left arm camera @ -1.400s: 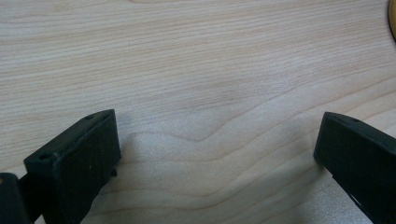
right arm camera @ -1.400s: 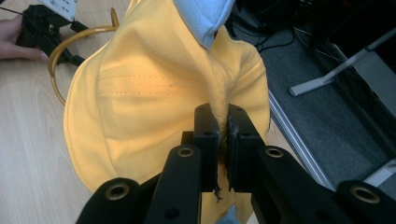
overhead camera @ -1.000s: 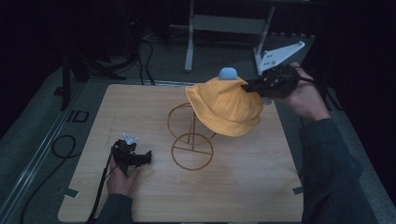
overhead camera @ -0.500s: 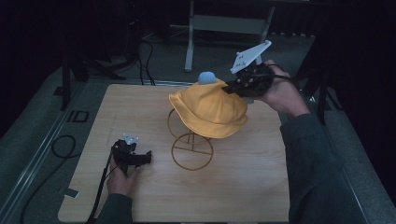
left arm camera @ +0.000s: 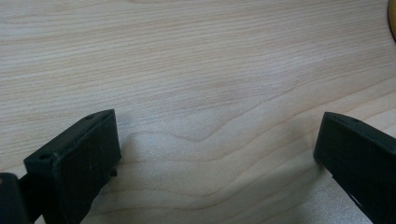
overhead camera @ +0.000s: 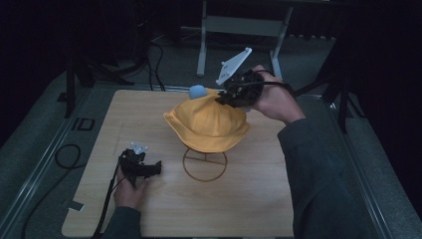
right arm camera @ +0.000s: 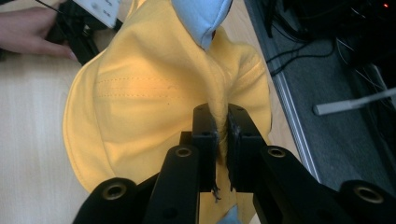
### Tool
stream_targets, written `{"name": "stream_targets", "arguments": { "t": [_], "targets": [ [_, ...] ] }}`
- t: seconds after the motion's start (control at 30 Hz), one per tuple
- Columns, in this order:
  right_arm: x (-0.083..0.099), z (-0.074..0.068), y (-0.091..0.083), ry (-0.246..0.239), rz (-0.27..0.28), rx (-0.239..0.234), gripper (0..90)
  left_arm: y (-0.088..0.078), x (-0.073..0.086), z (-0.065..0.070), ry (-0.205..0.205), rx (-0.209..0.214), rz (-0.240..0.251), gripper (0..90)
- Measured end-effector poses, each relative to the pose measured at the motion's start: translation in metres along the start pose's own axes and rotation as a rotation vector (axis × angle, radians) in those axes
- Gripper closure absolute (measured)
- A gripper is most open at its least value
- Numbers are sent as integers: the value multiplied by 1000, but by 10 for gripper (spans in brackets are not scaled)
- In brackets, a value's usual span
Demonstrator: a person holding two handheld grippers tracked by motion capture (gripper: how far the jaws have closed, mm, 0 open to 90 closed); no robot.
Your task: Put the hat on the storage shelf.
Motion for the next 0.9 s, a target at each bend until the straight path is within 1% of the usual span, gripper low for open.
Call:
{"name": "stream_targets", "arguments": {
  "t": [0.1, 0.2, 0.3, 0.43, 0.47, 0.5, 0.6, 0.63, 0.67, 0.7, 0.77, 0.83, 0.87, 0.9],
  "targets": [
    [-6, -6, 10, -16, -11, -14, 824, 0, 0, 0, -1, -1, 2, 4],
    [-7, -11, 22, -22, -22, -33, 817, 0, 0, 0, -1, -1, 3, 4],
    [-7, -15, 33, -28, -54, -45, 809, 0, 0, 0, -1, -1, 2, 4],
    [-6, -18, 40, -35, -77, -71, 779, 0, 0, 0, -1, -1, 3, 4],
    [-6, -18, 40, -34, -82, -69, 763, 0, 0, 0, -1, -1, 2, 4],
    [-5, -18, 39, -37, -91, -63, 727, 0, 0, 0, -1, 0, 2, 4],
    [-2, -16, 36, -13, -93, -61, 593, 0, 0, 0, -1, 0, 2, 4],
    [0, -14, 34, 4, -97, -67, 527, 0, 0, 0, -1, 0, 1, 4],
    [1, -13, 34, 14, -107, -65, 488, 0, 0, 0, -1, 0, 1, 4],
    [2, -11, 32, 26, -120, -45, 439, 0, 0, 0, -1, 0, 1, 4],
    [4, -9, 29, 48, -120, -30, 425, 0, 0, 0, -1, 0, 1, 4],
    [4, -8, 26, 50, -115, -23, 412, 0, 0, 0, -1, 0, 1, 4],
    [4, -7, 22, 50, -100, -12, 400, 0, 0, 0, -1, 0, 1, 4],
    [3, -8, 15, 41, -71, 27, 343, 0, 0, 0, -1, 0, 1, 4]
  ]
}}
Point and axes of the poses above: each handheld gripper's, and its own axes: y roughly forward along the jaws, x roughly out of its underside, z roughly to its right, the point moved 1 cm from there along y, roughly forward along the jaws, and after that the axes turned 11 degrees about z, right-handed, at the moved point
